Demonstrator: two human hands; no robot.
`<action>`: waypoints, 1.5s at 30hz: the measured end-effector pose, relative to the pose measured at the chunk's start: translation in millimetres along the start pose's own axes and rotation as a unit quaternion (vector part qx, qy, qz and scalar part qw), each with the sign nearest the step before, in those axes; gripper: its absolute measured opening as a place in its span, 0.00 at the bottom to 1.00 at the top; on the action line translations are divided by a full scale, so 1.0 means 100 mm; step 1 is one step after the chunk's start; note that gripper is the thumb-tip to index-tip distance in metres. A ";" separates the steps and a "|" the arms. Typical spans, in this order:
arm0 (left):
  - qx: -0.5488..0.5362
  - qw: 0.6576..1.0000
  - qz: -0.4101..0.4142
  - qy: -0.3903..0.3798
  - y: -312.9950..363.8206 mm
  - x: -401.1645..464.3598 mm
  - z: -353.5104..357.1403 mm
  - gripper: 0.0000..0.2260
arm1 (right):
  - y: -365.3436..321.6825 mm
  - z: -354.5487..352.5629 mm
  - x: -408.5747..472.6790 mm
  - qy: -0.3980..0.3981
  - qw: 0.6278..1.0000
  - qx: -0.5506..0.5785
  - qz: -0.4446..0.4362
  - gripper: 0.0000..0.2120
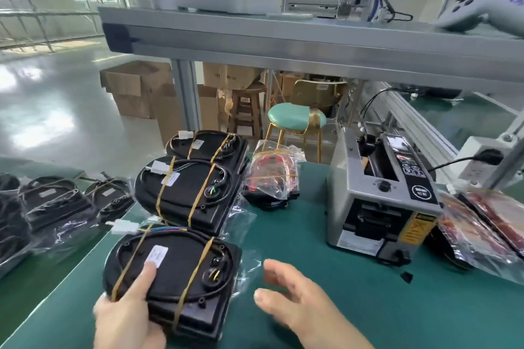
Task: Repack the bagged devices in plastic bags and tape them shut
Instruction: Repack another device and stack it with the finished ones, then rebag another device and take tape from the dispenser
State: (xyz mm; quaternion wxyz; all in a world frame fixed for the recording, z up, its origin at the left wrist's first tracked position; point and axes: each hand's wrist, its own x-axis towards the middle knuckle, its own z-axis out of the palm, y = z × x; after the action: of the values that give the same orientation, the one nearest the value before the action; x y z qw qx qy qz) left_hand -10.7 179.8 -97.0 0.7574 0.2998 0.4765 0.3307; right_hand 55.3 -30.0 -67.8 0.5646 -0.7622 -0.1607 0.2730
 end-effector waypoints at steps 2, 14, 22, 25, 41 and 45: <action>-0.001 1.000 0.015 -0.008 0.03 -0.12 0.10 0.17 | 0.04 -0.04 -0.03 -0.015 1.000 0.001 0.014 0.19; 0.098 0.986 0.090 0.101 -0.05 -0.04 0.14 0.30 | -0.01 0.33 -0.07 -0.058 0.991 -0.112 -0.047 0.32; 0.386 0.885 0.215 0.149 -0.12 0.00 0.13 0.35 | 0.07 0.26 -0.21 -0.046 0.977 -0.185 -0.094 0.31; 0.479 0.823 0.260 0.160 -0.13 0.06 0.08 0.32 | 0.19 -0.20 -0.45 0.029 0.980 -0.177 -0.085 0.27; 0.351 0.802 0.407 -0.260 -0.53 -0.97 0.78 0.12 | 0.71 -2.62 -0.39 0.482 0.857 0.123 0.135 0.30; 0.391 0.791 0.270 -0.386 -0.88 -1.15 0.95 0.10 | 0.69 -2.62 -0.05 0.465 0.806 0.320 0.180 0.31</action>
State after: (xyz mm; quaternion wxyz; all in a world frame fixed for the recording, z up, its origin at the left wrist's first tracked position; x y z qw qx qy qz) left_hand 58.0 22.9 -69.3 0.5760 0.7896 0.1331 0.1643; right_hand 203.5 -256.4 -76.7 0.7242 -0.5894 0.3576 0.0192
